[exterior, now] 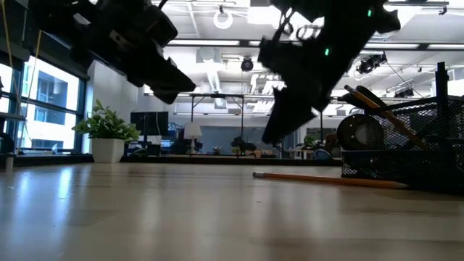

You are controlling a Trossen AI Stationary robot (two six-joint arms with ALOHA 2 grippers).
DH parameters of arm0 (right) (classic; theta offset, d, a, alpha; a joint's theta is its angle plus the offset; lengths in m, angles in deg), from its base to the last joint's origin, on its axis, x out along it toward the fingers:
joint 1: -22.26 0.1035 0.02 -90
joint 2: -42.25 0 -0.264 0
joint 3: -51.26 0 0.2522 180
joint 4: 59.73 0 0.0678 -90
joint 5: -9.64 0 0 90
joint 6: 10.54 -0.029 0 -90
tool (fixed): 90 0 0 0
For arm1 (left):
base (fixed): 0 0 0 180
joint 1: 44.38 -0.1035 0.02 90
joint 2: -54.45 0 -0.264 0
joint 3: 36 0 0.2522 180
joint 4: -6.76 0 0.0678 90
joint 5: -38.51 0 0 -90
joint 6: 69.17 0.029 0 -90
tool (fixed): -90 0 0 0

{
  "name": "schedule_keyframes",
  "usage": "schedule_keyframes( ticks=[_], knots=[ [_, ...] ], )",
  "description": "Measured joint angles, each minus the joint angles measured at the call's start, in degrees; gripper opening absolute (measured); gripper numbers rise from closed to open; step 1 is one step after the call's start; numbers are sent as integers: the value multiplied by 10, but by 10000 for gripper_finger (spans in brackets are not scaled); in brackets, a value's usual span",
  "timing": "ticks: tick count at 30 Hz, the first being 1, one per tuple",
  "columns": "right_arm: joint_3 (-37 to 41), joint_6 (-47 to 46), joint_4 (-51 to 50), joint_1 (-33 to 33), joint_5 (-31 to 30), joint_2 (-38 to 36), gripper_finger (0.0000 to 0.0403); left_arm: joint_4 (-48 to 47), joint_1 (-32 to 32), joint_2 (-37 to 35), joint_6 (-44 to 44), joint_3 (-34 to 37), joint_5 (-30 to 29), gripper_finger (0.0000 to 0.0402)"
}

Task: Pick and place office supplies into organizer
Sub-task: Put the orange pencil into the black desk organizer

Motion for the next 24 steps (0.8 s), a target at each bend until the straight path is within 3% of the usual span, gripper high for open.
schedule_keyframes(
  ticks=[6, 9, 16, 24],
  knots=[
    [0, -41, 30, 24, -72, 33, 114, 1, 0, -23, -1, 32, 36, 8],
    [0, -62, 45, 33, -87, 46, 105, 37, 0, -42, -3, 67, 41, 6],
    [0, -92, 47, 36, -74, 90, 94, 123, 0, -65, -28, 133, 42, 8],
    [-1, -114, 33, 31, -80, 105, 92, 125, 0, -66, -36, 145, 46, 5]
  ],
)
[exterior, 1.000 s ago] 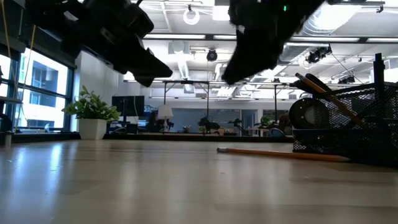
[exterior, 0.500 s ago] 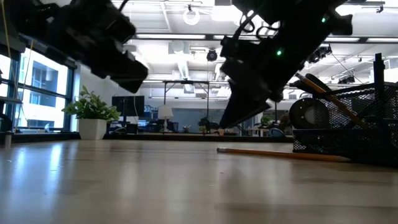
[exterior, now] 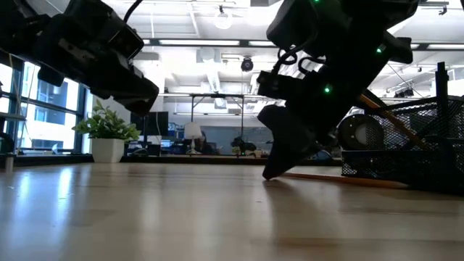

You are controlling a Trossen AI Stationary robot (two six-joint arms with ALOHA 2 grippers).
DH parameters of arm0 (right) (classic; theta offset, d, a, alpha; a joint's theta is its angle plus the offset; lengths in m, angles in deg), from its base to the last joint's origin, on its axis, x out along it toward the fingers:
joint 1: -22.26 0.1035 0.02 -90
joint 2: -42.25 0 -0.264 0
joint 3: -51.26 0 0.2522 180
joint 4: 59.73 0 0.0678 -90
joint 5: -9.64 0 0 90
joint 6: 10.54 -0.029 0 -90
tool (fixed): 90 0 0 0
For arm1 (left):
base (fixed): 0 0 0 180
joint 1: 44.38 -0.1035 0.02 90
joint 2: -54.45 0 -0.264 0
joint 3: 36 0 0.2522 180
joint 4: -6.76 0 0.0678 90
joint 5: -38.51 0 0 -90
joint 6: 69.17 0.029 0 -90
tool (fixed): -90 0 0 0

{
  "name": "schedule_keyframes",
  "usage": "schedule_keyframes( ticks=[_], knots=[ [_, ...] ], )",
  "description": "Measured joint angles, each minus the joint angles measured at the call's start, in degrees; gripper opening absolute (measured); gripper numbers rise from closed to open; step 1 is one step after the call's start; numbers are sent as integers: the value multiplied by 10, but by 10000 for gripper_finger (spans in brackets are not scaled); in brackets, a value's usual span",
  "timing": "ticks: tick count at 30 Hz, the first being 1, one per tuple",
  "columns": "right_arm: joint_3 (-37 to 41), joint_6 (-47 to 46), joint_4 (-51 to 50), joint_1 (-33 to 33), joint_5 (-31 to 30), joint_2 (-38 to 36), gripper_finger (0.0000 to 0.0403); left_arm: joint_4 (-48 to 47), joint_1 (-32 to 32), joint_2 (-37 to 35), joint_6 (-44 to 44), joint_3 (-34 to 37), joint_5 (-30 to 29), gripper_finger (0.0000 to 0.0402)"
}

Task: Pick and place office supplies into organizer
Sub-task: Put the orange pencil into the black desk organizer

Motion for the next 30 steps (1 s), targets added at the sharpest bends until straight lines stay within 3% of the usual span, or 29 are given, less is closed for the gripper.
schedule_keyframes(
  ticks=[7, 14, 30],
  knots=[
    [0, -13, -14, 7, -10, -5, 79, -2, 0, 0, 1, 0, 0, 2],
    [2, -99, -150, 15, -100, -47, 78, 0, 0, 0, 2, 0, 0, 1],
    [2, -140, -133, 15, -22, -40, 79, 1, 0, 0, 12, 0, 2, 1]
  ],
)
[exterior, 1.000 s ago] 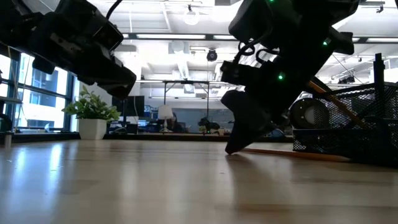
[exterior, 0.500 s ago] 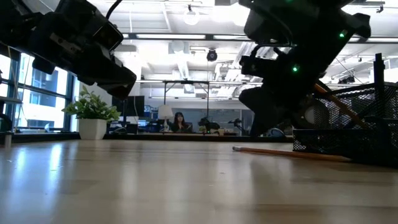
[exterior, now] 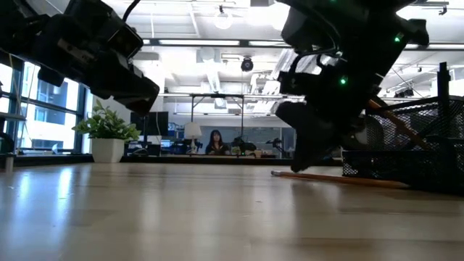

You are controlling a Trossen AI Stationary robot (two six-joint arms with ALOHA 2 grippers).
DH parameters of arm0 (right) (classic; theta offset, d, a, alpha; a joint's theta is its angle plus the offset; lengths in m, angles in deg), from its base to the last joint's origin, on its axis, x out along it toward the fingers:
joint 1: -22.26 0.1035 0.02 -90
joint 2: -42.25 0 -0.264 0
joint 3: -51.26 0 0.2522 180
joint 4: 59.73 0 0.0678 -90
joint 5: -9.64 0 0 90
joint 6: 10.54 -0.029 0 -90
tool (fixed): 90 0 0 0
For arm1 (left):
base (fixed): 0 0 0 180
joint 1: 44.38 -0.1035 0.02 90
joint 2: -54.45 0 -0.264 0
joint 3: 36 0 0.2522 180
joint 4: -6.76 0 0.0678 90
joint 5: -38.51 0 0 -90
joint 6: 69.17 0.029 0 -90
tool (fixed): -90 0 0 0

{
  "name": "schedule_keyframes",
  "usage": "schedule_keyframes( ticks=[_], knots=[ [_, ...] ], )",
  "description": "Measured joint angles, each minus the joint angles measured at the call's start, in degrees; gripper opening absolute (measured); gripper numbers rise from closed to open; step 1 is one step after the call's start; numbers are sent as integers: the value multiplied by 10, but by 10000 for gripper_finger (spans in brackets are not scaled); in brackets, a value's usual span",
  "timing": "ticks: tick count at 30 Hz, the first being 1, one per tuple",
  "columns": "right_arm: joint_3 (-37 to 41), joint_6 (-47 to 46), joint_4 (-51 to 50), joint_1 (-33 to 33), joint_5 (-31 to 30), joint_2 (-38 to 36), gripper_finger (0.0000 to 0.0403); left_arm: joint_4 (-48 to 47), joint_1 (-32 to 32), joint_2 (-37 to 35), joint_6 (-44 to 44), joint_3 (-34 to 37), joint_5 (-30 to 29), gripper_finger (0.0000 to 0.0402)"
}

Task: Pick and place office supplies into organizer
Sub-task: Put the orange pencil into the black desk organizer

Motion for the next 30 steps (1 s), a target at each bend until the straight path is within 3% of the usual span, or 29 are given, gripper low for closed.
schedule_keyframes(
  ticks=[6, 14, 21, 30],
  knots=[
    [-2, -3, 29, -4, 31, 33, 78, 0, 0, 0, 10, 0, 0, 1],
    [0, 4, 107, 3, 12, 37, 78, 0, 0, 0, 30, 0, -1, 1],
    [0, 37, 215, 14, 71, 40, 78, -8, 0, 0, 27, 0, -1, 2],
    [-2, 115, 291, 52, 39, 91, 78, -14, 0, 0, 27, 0, -1, 2]
  ],
)
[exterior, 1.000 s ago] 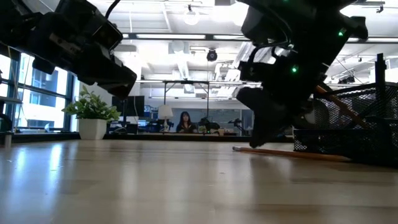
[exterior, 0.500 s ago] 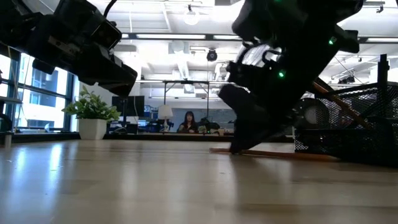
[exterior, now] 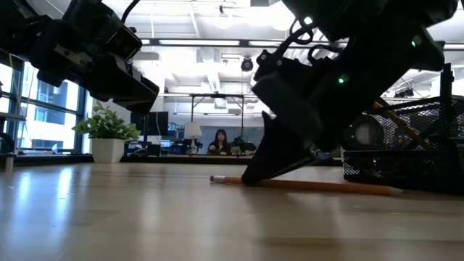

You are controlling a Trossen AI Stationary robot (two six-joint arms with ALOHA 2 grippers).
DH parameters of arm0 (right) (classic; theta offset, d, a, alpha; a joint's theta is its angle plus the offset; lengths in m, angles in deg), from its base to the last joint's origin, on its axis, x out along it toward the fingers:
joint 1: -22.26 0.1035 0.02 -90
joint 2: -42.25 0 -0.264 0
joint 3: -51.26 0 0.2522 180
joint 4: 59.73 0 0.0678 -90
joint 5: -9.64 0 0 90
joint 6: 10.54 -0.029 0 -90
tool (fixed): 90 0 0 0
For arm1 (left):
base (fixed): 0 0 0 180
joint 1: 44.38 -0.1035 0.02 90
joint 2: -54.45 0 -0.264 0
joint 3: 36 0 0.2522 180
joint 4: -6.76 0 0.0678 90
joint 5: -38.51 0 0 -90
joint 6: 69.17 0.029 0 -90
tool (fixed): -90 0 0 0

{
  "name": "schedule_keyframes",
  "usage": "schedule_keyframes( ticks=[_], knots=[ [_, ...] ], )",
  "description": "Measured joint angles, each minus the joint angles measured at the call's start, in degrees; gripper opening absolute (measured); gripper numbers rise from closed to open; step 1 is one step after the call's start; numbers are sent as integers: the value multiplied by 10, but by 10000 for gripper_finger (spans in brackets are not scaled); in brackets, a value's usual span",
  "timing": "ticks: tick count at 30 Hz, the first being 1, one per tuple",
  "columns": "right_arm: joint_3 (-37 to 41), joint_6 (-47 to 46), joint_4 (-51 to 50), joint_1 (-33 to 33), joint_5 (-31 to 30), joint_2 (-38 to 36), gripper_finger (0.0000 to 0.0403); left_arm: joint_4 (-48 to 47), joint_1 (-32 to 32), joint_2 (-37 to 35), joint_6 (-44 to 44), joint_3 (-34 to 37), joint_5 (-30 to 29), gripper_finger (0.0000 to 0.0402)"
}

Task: Pick and place office supplies into organizer
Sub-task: Put the orange pencil into the black desk organizer

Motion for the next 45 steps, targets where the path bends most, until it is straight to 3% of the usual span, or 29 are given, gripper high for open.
schedule_keyframes(
  ticks=[9, 18, 27, 37, 45],
  knots=[
    [0, 32, 20, 30, -66, 32, 78, -4, 0, 0, 0, 0, -2, 2],
    [0, 25, 16, 38, -67, 34, 78, -4, 0, 0, 0, 0, -2, 3],
    [1, -6, 83, 63, -171, 84, 78, -4, 0, 0, 0, 0, -2, 3],
    [1, 2, 84, 65, -174, 86, 77, 2, 0, 0, -1, 0, -3, 3],
    [2, 36, 109, 64, -185, 89, 11, 2, 0, 0, -1, 0, -3, 3]
  ],
)
